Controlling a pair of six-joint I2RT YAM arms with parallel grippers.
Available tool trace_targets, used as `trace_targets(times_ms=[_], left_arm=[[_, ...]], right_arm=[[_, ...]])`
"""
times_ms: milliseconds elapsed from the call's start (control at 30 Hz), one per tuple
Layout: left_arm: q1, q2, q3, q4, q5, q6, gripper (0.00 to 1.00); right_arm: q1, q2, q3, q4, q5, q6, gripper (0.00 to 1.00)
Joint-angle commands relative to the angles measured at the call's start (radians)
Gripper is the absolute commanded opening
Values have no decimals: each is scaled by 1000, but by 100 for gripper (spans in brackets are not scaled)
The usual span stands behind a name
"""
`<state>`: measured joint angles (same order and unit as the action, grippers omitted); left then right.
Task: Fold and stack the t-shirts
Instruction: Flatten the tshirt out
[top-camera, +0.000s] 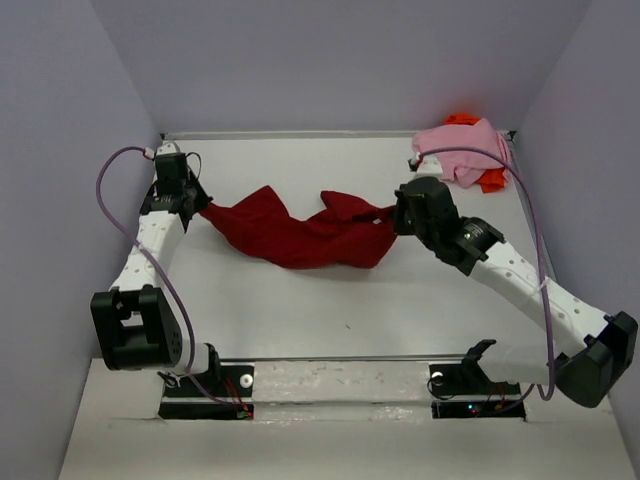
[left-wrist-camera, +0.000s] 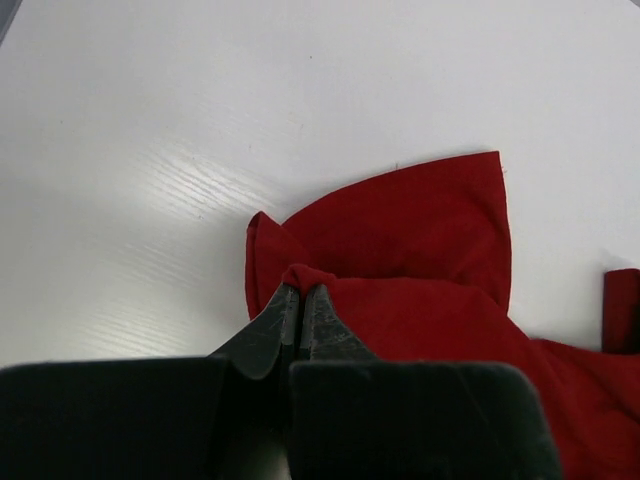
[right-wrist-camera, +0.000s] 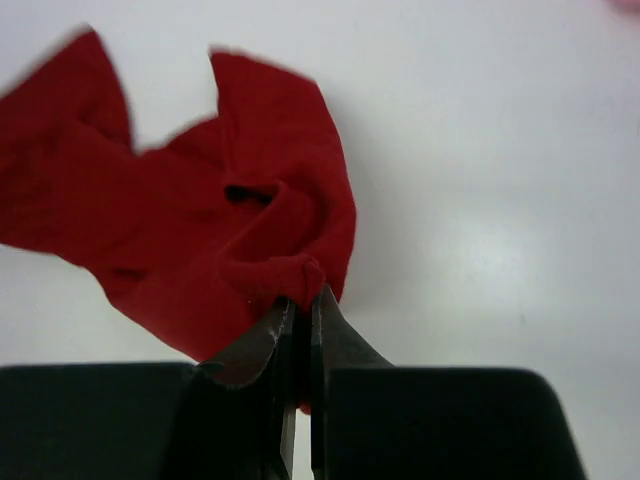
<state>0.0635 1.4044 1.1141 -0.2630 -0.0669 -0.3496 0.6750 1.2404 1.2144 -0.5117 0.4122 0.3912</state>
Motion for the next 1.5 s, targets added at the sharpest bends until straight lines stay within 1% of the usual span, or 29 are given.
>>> trace_targets(times_ms=[0,33,67,100,133,200,233,267,300,333,367,400,500,533,567,600,633,667,733,867,967,1000,1067,1100,1167,1200,1233,1400,1467], left_arm=[[9,-38,35,-4,-13,14,0],[9,-38,36,-11,-11,12,0],[7,-39,36,-13,1,14,0],[9,-45,38,-16,7,12,0],[9,-48,35,-18,13,12,0],[9,-62,24,-16,27,15,0],[9,-65,10,-15,30,17,0],[9,-70,1,-13,41,21,0],[9,-70,-17,-10,42,23,0],[9,-73,-23,-5,48,23,0],[9,-73,-33,-4,52,24,0],[9,-76,-45,-1,53,23,0],[9,-85,-63,14,55,24,0],[9,-87,-72,16,55,23,0],[7,-87,-77,18,53,26,0],[9,-93,-80,18,49,26,0],[9,-93,-82,19,47,27,0],[9,-99,-82,19,50,29,0],[9,-107,-85,24,59,29,0],[9,-131,-88,24,62,26,0],[9,-146,-91,16,61,31,0],[9,-148,-94,15,56,32,0],[9,-153,-94,10,50,37,0],[9,-154,-96,10,44,40,0],[9,-153,-96,10,42,40,0],[9,-148,-92,10,44,40,0],[9,-147,-86,7,45,41,0],[9,-133,-60,-2,26,49,0],[9,-130,-53,-7,10,55,0]], right_arm=[[-2,-113,-261,-50,-15,227,0],[-2,-165,-338,-92,-30,297,1],[-2,-185,-369,-108,-53,314,6],[-2,-199,-389,-134,-74,336,35],[-2,-206,-400,-161,-114,357,49],[-2,-197,-380,-215,-162,334,69],[-2,-181,-356,-244,-173,324,77],[-2,-136,-286,-251,-170,286,79],[-2,-106,-241,-251,-168,256,80],[-2,-31,-136,-254,-164,201,80],[-2,14,-135,-260,-159,174,81],[-2,62,-10,-267,-147,151,81],[-2,207,150,-232,-147,23,81],[-2,306,224,-181,-165,-15,81],[-2,359,256,-156,-174,-85,81],[-2,464,320,-136,-196,-113,79],[-11,517,321,-130,-194,-136,78],[-11,566,394,-129,-196,-167,77],[-11,670,448,-129,-214,-192,75],[-29,773,511,-117,-187,-219,72],[-54,806,498,-117,-179,-212,68],[-69,809,491,-116,-181,-207,58],[-81,814,484,-108,-176,-209,44],[-92,815,473,-106,-167,-212,29],[-104,812,467,-102,-138,-221,15],[-104,797,465,-102,-125,-222,3],[-118,783,462,-102,-112,-224,0],[-181,657,425,-97,-118,-216,0],[-213,593,392,-94,-144,-204,1]])
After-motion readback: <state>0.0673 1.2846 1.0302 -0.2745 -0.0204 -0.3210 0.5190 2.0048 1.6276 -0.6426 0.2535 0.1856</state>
